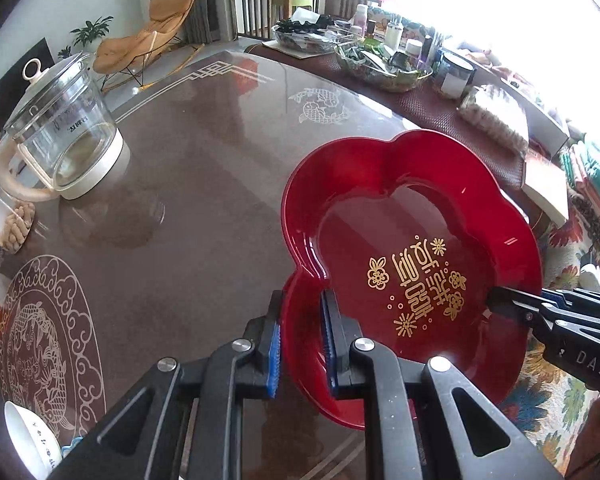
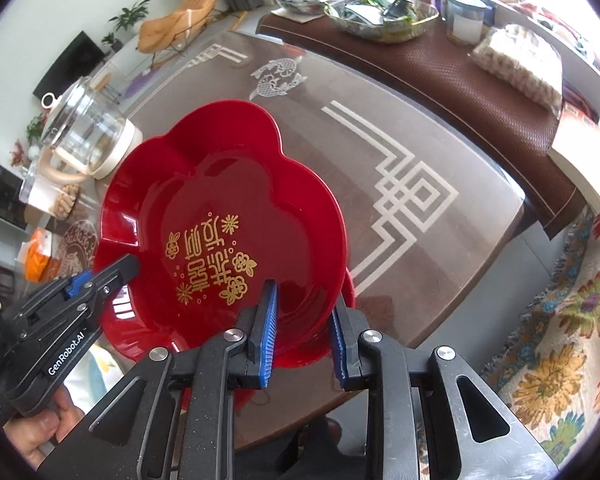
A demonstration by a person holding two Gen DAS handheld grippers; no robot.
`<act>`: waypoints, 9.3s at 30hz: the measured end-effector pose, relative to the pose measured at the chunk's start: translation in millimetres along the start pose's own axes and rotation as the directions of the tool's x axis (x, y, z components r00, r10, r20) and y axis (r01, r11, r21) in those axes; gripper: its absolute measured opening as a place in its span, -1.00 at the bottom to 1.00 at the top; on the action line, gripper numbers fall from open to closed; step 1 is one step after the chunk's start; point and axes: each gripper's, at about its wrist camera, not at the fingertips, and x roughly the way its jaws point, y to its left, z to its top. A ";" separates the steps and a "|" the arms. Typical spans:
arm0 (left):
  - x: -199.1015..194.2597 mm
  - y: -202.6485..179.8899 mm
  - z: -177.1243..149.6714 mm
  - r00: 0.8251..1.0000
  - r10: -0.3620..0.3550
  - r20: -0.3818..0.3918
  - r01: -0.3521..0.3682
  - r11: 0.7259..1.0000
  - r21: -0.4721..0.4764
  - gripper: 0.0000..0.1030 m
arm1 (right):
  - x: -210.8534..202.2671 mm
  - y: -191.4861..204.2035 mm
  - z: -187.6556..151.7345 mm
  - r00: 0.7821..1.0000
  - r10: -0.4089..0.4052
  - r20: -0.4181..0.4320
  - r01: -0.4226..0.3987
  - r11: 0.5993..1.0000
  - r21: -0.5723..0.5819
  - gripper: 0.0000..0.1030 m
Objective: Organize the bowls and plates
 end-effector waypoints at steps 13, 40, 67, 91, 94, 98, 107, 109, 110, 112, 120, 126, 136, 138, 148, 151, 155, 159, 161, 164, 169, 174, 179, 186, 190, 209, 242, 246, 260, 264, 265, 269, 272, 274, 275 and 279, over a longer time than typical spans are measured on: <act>0.2 -2.0 9.7 0.997 0.070 0.013 -0.071 0.996 0.058 -0.67 | 6.6 7.5 -21.4 0.995 -0.101 0.005 0.101 0.993 -0.068 -0.09; -173.5 57.3 -160.2 0.927 0.040 0.373 0.017 0.989 -0.148 -0.14 | -149.7 48.6 -180.2 0.736 -0.095 0.670 0.114 0.993 0.016 0.61; -240.5 122.9 -320.3 0.818 0.368 0.441 -0.161 0.884 -0.439 1.00 | -144.1 155.6 -284.9 0.659 0.134 0.740 0.139 0.945 -0.295 0.62; -229.1 118.2 -310.4 0.818 0.419 0.394 -0.278 0.888 -0.366 1.00 | -107.5 176.9 -276.9 0.736 0.136 0.663 0.158 0.918 -0.365 0.62; -237.3 119.5 -311.9 0.800 0.434 0.413 -0.277 0.879 -0.388 1.00 | -107.7 178.1 -280.0 0.733 0.143 0.665 0.163 0.912 -0.375 0.62; -241.9 117.1 -312.5 0.796 0.436 0.419 -0.277 0.879 -0.388 1.00 | -110.8 177.3 -283.9 0.726 0.150 0.671 0.166 0.909 -0.383 0.62; -245.1 104.2 -310.3 0.799 0.422 0.429 -0.280 0.891 -0.356 1.00 | -116.3 169.5 -289.0 0.714 0.139 0.686 0.177 0.912 -0.369 0.62; -247.4 102.8 -309.8 0.795 0.422 0.435 -0.280 0.892 -0.355 1.00 | -117.5 167.1 -289.4 0.712 0.135 0.690 0.176 0.916 -0.361 0.62; -248.3 102.5 -309.9 0.793 0.424 0.437 -0.281 0.892 -0.355 1.00 | -118.0 166.1 -289.2 0.711 0.134 0.690 0.175 0.917 -0.358 0.62; -248.8 103.1 -309.8 0.793 0.425 0.437 -0.279 0.890 -0.360 1.00 | -117.7 165.2 -289.2 0.712 0.131 0.690 0.172 0.920 -0.352 0.62; -247.9 116.1 -312.3 0.813 0.419 0.403 -0.252 0.879 -0.405 1.00 | -114.5 172.7 -292.9 0.724 0.132 0.677 0.189 0.906 -0.379 0.62; -266.4 166.9 -321.1 0.748 0.545 0.379 -0.335 0.802 -0.494 1.00 | -123.0 167.5 -294.1 0.693 0.156 0.704 0.166 0.915 -0.367 0.62; -236.7 174.2 -328.3 0.883 0.333 0.330 -0.168 0.882 -0.441 1.00 | -90.1 153.8 -265.1 0.819 0.163 0.550 0.053 0.933 -0.356 0.62; -219.6 159.1 -318.0 0.910 0.287 0.298 -0.161 0.910 -0.382 1.00 | -83.6 157.5 -254.6 0.851 0.185 0.491 0.022 0.922 -0.386 0.62; -143.4 163.6 -275.6 0.971 0.211 0.112 -0.152 0.909 -0.389 0.99 | -31.3 175.3 -207.6 0.945 0.255 0.207 -0.116 0.850 -0.515 0.63; -122.8 166.6 -268.3 0.981 0.183 0.060 -0.146 0.910 -0.388 0.99 | -24.7 177.2 -194.8 0.947 0.264 0.182 -0.141 0.852 -0.504 0.63; -107.4 172.1 -260.4 0.983 0.177 0.040 -0.145 0.900 -0.411 0.99 | -9.8 184.0 -175.9 0.973 0.194 0.129 -0.103 0.853 -0.511 0.63; -88.5 183.4 -251.5 0.997 0.069 0.029 -0.049 0.900 -0.432 0.99 | 17.9 197.2 -158.2 0.983 0.179 -0.026 -0.168 0.848 -0.503 0.62; -82.4 185.2 -249.2 0.999 0.022 0.029 -0.006 0.900 -0.437 0.98 | 29.5 202.6 -150.7 0.986 0.158 -0.047 -0.160 0.847 -0.506 0.61; -75.8 187.4 -248.4 1.000 0.028 0.008 -0.022 0.897 -0.442 0.78 | 46.9 206.2 -140.6 0.986 0.137 -0.092 -0.165 0.854 -0.493 0.58; -62.3 200.5 -254.1 0.999 -0.015 -0.039 -0.007 0.864 -0.504 0.12 | 57.9 217.9 -136.5 0.985 0.112 -0.129 -0.163 0.838 -0.521 0.54; -58.2 212.0 -260.7 0.999 -0.017 -0.052 -0.014 0.842 -0.540 -0.30 | 70.9 228.8 -141.0 0.984 0.070 -0.167 -0.152 0.821 -0.551 -0.30; -61.5 217.4 -266.7 0.999 -0.026 -0.027 0.006 0.827 -0.562 -0.46 | 86.2 227.9 -142.0 0.973 0.075 -0.219 -0.182 0.834 -0.521 -0.71; -63.9 202.0 -260.1 0.996 -0.093 0.002 0.078 0.828 -0.555 -0.46 | 61.0 208.2 -141.7 0.973 0.143 -0.182 -0.213 0.861 -0.462 -0.74; -66.7 187.1 -241.0 0.995 -0.099 0.028 0.099 0.851 -0.516 -0.46 | 44.2 192.7 -135.4 0.980 0.133 -0.145 -0.185 0.874 -0.449 -0.73; -52.1 151.5 -186.0 0.993 0.060 0.105 -0.019 0.935 -0.353 -0.17 | 59.5 142.2 -114.7 0.990 0.127 -0.065 -0.140 0.949 -0.284 0.27; -240.5 177.1 -308.6 0.847 0.408 0.342 -0.273 0.885 -0.377 0.94 | -68.9 206.8 -219.4 0.912 0.138 0.387 0.039 0.909 -0.416 0.42; -244.7 198.7 -321.2 0.848 0.402 0.345 -0.234 0.869 -0.437 0.94 | -72.2 224.8 -234.8 0.892 0.175 0.416 0.055 0.873 -0.484 0.41; -226.3 272.8 -393.0 0.859 0.500 0.113 -0.359 0.744 -0.563 0.94 | -47.5 260.2 -261.5 0.928 0.334 0.162 -0.169 0.768 -0.618 0.41; -221.5 310.8 -410.2 0.864 0.502 0.032 -0.380 0.693 -0.613 0.94 | -36.5 285.2 -260.4 0.948 0.316 0.028 -0.215 0.705 -0.676 0.41; -220.7 317.3 -410.8 0.869 0.495 0.027 -0.372 0.687 -0.625 0.94 | -33.8 294.7 -257.0 0.949 0.314 -0.014 -0.237 0.688 -0.685 0.41; -206.5 335.3 -399.5 0.891 0.453 -0.004 -0.357 0.696 -0.623 0.94 | -14.3 329.8 -237.6 0.925 0.353 -0.142 -0.358 0.678 -0.643 0.41; -191.0 345.5 -390.4 0.924 0.381 -0.044 -0.320 0.701 -0.637 0.94 | 17.9 354.9 -228.8 0.923 0.325 -0.206 -0.381 0.696 -0.609 0.41; -184.0 351.5 -388.1 0.940 0.336 -0.051 -0.285 0.698 -0.657 0.94 | 34.3 367.8 -227.4 0.914 0.325 -0.243 -0.405 0.702 -0.586 0.41; -180.3 353.9 -386.7 0.945 0.323 -0.054 -0.275 0.696 -0.663 0.93 | 42.0 373.9 -227.8 0.911 0.321 -0.258 -0.412 0.705 -0.578 0.41; -167.1 356.3 -380.6 0.950 0.303 -0.071 -0.274 0.707 -0.652 0.86 | 59.6 397.1 -235.2 0.916 0.296 -0.272 -0.402 0.690 -0.602 0.40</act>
